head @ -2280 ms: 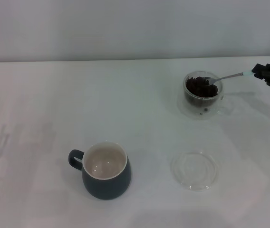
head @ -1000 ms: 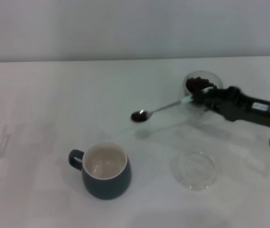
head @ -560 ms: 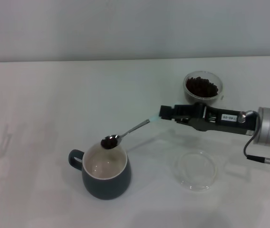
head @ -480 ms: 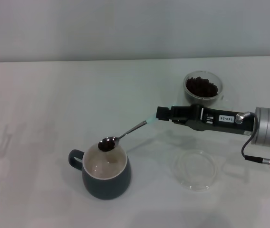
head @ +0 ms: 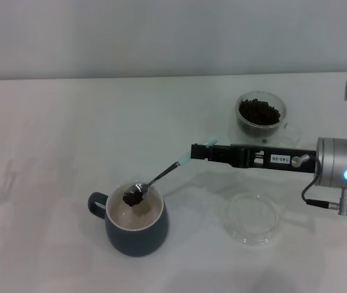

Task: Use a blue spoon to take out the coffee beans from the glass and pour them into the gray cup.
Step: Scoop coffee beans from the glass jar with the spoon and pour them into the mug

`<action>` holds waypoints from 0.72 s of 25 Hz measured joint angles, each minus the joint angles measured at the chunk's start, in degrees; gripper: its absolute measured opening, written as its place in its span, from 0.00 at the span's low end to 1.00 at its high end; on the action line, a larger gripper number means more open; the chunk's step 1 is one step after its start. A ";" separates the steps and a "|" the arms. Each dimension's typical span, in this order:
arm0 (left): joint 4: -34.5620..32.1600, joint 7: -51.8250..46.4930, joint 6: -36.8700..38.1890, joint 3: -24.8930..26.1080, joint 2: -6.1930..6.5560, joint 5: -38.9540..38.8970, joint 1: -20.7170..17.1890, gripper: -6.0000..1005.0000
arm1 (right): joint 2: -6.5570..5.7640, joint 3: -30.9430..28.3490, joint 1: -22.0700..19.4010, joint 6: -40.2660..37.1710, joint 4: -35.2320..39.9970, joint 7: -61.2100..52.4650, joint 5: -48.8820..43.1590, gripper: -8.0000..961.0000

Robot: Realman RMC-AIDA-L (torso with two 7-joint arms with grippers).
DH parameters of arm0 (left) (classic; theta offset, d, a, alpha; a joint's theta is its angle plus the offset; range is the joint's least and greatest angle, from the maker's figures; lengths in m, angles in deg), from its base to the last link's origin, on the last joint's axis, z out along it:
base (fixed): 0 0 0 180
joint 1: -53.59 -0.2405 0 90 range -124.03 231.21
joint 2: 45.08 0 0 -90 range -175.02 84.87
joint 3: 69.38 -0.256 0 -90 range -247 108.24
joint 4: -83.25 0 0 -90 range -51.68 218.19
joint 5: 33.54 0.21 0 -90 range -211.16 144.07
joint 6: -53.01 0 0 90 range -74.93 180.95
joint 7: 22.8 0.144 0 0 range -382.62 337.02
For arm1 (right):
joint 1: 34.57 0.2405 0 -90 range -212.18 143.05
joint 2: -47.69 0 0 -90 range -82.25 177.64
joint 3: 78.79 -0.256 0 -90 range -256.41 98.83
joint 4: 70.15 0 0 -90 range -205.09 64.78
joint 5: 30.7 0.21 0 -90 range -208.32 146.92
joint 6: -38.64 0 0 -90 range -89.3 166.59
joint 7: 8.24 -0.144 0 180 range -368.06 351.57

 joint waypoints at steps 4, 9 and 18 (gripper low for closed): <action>-0.02 -0.02 0.00 0.00 -0.04 -0.01 -0.09 0.77 | -0.07 1.18 -0.43 0.85 1.65 6.06 0.15 0.15; -0.49 -0.02 0.00 0.04 0.03 -0.12 -0.18 0.77 | -0.29 3.88 -0.61 1.40 3.33 11.18 0.19 0.15; -0.61 -0.02 0.01 0.31 0.07 -0.29 -0.25 0.77 | -0.68 5.31 -3.20 0.49 8.89 13.17 1.71 0.15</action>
